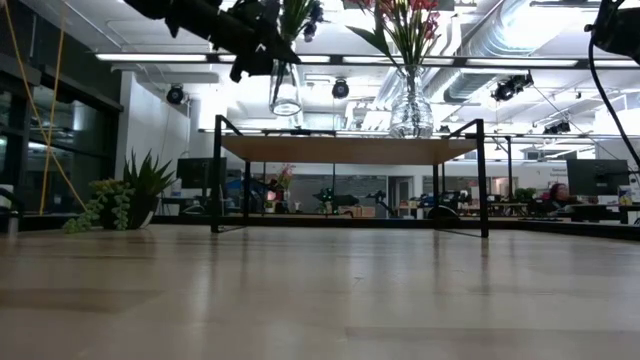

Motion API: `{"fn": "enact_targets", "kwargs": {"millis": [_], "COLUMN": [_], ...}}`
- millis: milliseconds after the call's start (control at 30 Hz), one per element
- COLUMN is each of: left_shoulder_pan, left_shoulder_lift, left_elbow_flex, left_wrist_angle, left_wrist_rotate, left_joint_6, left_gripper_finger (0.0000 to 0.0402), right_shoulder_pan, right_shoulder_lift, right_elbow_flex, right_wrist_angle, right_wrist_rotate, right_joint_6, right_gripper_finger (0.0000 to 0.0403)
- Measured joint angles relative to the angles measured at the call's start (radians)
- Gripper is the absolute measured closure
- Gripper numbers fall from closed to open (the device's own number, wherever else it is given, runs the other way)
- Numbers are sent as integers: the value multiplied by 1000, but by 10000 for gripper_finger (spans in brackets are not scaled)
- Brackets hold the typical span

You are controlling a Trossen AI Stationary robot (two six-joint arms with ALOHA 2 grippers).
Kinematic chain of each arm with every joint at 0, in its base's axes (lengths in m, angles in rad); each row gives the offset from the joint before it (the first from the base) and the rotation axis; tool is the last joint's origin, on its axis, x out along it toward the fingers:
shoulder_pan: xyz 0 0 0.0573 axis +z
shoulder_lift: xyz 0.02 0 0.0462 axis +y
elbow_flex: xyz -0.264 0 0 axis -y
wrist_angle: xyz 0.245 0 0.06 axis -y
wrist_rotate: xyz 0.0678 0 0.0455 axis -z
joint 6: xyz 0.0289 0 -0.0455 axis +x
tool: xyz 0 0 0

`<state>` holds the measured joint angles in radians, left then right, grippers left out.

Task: Pick and place flowers into a vace then onto a shelf
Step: Put the transparent crystal vase with flowers on the shelf

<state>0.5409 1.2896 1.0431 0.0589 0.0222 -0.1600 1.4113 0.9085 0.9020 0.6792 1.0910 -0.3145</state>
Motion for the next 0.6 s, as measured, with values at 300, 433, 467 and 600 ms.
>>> {"fn": "enact_targets", "kwargs": {"millis": [300,433,467,600], "left_shoulder_pan": [-101,-142,-152,-176], "left_shoulder_lift": [1,1,1,1], "left_elbow_flex": [0,0,0,0], "left_wrist_angle": [-22,-42,-44,-52], "left_wrist_rotate": [-92,-165,-180,-240], "left_joint_6": [6,19,23,25], "left_gripper_finger": [193,193,193,193], "right_shoulder_pan": [0,0,0,0], "right_shoulder_lift": [0,0,0,0], "right_elbow_flex": [0,0,0,0], "right_wrist_angle": [0,0,0,0], "right_wrist_rotate": [1,1,1,1], "right_joint_6": [0,0,0,0], "right_gripper_finger": [52,52,52,52]}}
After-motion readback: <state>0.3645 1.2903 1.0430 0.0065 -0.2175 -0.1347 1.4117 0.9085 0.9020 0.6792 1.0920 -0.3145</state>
